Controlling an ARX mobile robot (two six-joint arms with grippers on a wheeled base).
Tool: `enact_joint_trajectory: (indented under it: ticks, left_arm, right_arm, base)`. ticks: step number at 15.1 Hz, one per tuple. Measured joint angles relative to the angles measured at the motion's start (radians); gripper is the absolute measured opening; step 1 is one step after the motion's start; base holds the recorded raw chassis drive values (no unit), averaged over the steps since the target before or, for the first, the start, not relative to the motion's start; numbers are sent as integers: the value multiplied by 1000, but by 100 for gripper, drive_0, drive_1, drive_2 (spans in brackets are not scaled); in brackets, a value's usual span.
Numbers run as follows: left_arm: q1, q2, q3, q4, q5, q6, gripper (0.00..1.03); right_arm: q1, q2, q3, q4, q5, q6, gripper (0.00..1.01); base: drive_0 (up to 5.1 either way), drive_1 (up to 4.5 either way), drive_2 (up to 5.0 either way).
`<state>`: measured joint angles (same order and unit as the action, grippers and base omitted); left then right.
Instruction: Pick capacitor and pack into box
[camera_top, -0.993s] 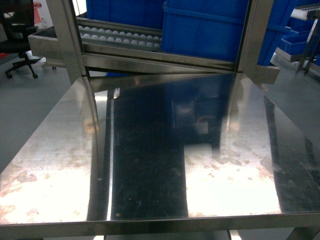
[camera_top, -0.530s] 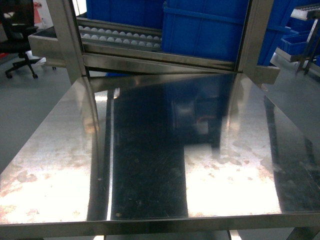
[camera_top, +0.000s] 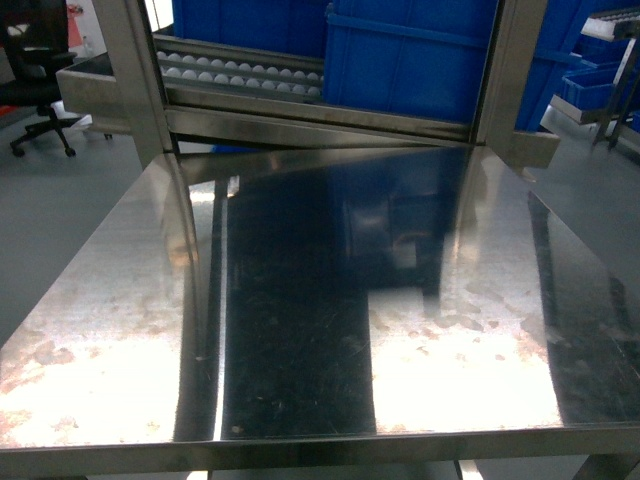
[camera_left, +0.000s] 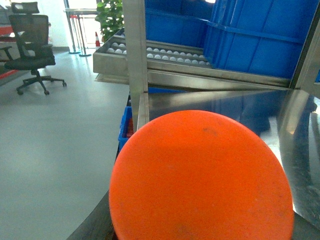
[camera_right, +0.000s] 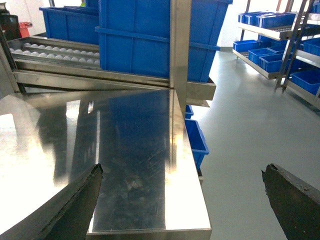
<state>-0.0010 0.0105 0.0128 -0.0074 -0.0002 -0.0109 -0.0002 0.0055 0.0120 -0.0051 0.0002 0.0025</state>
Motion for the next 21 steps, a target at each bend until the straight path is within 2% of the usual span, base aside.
enact_joint_trajectory:
  ticks: [21]
  left_arm:
    - [0,0,0,0,0,11,44]
  right_arm:
    - [0,0,0,0,-2,-1,98]
  base:
    - [0,0,0]
